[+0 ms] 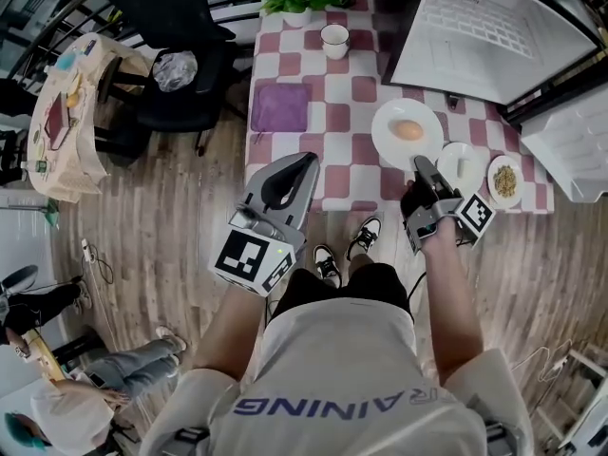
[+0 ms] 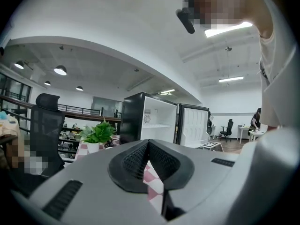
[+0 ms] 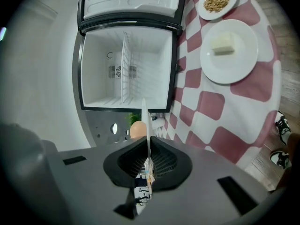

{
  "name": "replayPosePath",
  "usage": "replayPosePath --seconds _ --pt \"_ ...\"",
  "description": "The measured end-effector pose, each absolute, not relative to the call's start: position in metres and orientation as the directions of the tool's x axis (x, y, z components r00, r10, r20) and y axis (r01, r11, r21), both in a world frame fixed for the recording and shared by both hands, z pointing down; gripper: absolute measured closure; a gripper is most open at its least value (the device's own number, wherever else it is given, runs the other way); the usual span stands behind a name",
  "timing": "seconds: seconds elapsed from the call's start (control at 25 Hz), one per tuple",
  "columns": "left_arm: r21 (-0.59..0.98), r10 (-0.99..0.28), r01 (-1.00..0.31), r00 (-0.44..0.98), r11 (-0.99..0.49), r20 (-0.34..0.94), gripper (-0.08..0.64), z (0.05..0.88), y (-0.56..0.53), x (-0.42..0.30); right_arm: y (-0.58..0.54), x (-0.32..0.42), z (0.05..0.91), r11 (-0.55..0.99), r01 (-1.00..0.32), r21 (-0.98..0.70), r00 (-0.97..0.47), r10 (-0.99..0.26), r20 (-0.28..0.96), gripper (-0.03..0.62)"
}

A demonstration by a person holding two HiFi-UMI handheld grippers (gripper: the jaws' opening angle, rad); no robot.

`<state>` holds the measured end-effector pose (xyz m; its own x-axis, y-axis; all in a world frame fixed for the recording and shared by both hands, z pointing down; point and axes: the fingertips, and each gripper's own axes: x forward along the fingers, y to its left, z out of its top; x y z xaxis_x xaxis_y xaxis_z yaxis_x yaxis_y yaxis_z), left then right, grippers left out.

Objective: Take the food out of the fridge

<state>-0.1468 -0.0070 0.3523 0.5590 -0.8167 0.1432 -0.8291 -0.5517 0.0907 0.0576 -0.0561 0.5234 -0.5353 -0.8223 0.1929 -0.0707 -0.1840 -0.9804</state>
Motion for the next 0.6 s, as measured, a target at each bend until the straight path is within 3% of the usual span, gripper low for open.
replayPosePath --seconds 0.6 --pt "0.097 -0.879 -0.892 0.452 -0.442 0.154 0.555 0.356 0.016 -0.166 -0.04 0.024 0.584 -0.264 -0.193 -0.945 -0.644 -0.693 0.325 0.56"
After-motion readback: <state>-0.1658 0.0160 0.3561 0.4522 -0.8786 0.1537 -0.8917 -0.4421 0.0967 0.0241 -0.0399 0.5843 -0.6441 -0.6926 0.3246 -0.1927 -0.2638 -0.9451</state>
